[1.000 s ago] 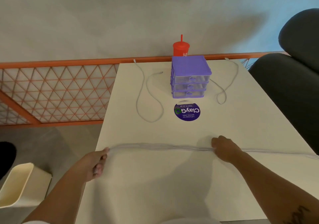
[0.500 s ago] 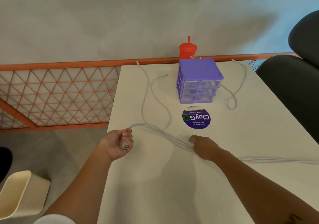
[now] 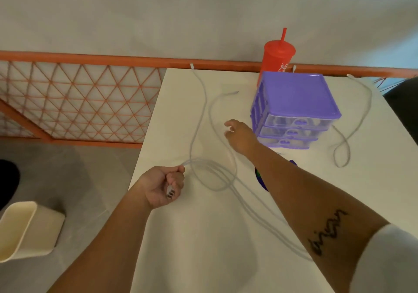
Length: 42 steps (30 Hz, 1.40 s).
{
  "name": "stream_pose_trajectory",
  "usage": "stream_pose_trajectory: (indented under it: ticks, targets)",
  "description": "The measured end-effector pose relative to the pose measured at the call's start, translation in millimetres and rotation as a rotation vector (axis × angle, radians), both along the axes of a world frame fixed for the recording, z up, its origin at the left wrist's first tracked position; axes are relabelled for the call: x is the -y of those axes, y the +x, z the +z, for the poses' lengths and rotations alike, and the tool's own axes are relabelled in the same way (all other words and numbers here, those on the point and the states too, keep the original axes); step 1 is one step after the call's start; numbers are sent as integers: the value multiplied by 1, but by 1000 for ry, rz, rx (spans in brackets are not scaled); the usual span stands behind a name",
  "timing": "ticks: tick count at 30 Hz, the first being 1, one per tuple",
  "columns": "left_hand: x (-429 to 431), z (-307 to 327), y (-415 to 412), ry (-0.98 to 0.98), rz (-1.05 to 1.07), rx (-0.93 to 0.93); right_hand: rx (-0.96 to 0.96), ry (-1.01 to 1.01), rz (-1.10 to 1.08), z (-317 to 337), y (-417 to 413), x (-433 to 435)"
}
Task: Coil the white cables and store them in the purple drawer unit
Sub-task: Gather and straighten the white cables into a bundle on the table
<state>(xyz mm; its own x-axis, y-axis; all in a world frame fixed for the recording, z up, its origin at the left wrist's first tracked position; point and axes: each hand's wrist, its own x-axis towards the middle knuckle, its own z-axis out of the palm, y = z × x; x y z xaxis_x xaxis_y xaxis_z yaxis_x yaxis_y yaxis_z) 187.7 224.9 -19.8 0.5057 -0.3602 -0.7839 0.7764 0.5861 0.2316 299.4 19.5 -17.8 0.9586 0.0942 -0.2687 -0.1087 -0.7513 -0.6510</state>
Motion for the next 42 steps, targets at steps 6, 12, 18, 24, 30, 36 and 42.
stream_pose_trajectory:
  ticks: [6, 12, 18, 24, 30, 36, 42]
  targets:
    - [-6, -16, 28, 53, -106, -4, -7, 22, -108, -16, 65, -23]
    - [-6, -32, 51, 24, -181, 50, -17, -121, -136, -36, 108, -30]
    - [-5, -36, 62, 29, -229, 48, 17, -176, -107, -46, 136, -34]
    - [-2, -38, 60, 65, -200, 29, -22, -255, -124, -49, 142, -44]
    - [3, -33, 57, 153, -224, 37, -36, -36, -162, -37, 134, -51]
    - [8, -30, 52, 256, -210, 31, 59, -203, 30, -37, 113, -51]
    - [8, -31, 51, 294, -224, 50, -10, -252, 63, -35, 114, -57]
